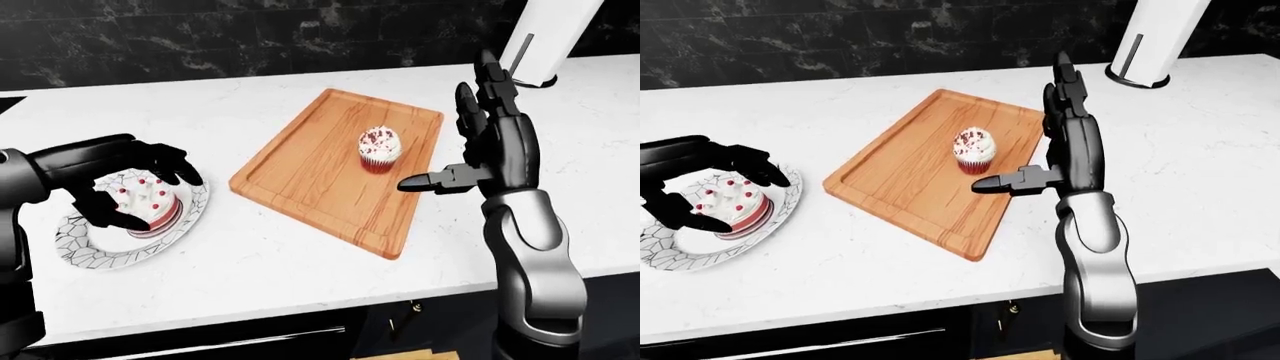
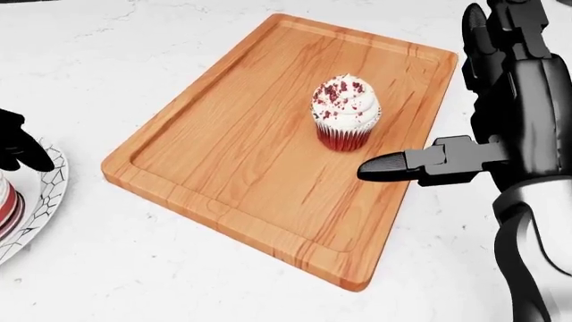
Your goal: Move the dessert items from the plate to the tray.
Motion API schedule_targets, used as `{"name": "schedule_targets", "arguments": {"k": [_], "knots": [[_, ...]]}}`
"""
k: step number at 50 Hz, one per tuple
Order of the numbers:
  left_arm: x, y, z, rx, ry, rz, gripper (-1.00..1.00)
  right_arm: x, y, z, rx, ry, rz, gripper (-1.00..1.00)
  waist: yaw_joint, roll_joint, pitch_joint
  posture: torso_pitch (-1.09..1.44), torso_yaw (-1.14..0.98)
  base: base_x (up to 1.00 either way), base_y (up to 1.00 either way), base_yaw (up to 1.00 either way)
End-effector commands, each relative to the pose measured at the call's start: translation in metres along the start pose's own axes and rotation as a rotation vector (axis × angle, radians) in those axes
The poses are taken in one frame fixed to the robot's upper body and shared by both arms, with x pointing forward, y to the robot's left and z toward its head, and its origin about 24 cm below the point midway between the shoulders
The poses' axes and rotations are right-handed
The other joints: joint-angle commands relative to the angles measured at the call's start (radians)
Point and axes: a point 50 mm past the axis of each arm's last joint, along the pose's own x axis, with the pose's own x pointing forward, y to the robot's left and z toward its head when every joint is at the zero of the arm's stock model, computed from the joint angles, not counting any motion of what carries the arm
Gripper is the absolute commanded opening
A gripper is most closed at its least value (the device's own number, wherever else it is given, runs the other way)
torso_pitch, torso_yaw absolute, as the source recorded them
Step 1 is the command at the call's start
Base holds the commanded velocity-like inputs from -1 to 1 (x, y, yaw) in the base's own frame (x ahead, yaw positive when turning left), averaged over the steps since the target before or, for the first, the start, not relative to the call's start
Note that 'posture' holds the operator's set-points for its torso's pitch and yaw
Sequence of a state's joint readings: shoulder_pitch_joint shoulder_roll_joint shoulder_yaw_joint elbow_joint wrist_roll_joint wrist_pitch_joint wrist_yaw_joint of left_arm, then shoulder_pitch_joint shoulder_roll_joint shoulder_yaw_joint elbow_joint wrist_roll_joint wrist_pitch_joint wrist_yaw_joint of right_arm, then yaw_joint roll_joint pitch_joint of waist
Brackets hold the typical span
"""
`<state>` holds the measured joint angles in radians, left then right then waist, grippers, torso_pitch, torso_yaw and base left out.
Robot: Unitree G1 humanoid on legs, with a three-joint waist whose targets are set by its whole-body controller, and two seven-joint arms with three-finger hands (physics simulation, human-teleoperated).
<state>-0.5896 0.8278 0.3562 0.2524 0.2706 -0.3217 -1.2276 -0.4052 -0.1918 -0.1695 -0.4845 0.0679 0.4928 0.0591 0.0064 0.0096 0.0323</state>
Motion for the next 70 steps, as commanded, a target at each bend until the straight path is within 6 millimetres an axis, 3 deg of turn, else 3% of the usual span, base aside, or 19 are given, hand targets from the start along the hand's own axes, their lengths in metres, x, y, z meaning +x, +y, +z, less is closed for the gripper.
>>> {"name": "schedule_targets", "arguments": {"k": [1, 14, 19, 38, 53, 58, 63, 70], "knots": [[-0.009, 0.013, 0.005, 0.049, -0.007, 0.061, 0.17, 0.002, 0.000, 0.017, -0.010, -0.087, -0.001, 1.00, 0.000, 0.005, -0.023, 0.00, 0.00, 0.00, 0.00, 0.00], [-0.006, 0.008, 0.005, 0.048, -0.002, 0.049, 0.15, 0.001, 0.000, 0.019, -0.013, -0.089, -0.001, 1.00, 0.000, 0.005, -0.024, 0.00, 0.00, 0.00, 0.00, 0.00], [-0.007, 0.007, 0.004, 0.050, -0.001, 0.049, 0.01, 0.000, -0.001, 0.020, -0.013, -0.090, -0.002, 1.00, 0.000, 0.005, -0.024, 0.00, 0.00, 0.00, 0.00, 0.00], [-0.010, 0.012, 0.005, 0.079, 0.001, 0.070, -0.15, 0.000, -0.001, 0.021, -0.014, -0.092, -0.003, 1.00, -0.001, 0.006, -0.023, 0.00, 0.00, 0.00, 0.00, 0.00], [-0.014, 0.040, 0.022, 0.127, -0.003, 0.112, -0.24, -0.001, -0.001, 0.023, -0.013, -0.095, -0.002, 1.00, 0.000, 0.002, -0.019, 0.00, 0.00, 0.00, 0.00, 0.00], [-0.014, 0.057, 0.033, 0.158, -0.015, 0.119, -0.26, -0.001, -0.001, 0.022, -0.013, -0.094, -0.003, 1.00, 0.001, 0.000, -0.019, 0.00, 0.00, 0.00, 0.00, 0.00], [0.003, 0.076, 0.046, 0.204, -0.069, 0.097, -0.29, -0.003, -0.002, 0.021, -0.010, -0.094, -0.005, 1.00, 0.005, -0.006, -0.017, 0.00, 0.00, 0.00, 0.00, 0.00], [0.042, 0.104, 0.071, 0.276, -0.166, 0.071, -0.31, -0.005, -0.003, 0.020, -0.010, -0.093, -0.010, 1.00, 0.011, -0.019, -0.018, 0.00, 0.00, 0.00, 0.00, 0.00]]}}
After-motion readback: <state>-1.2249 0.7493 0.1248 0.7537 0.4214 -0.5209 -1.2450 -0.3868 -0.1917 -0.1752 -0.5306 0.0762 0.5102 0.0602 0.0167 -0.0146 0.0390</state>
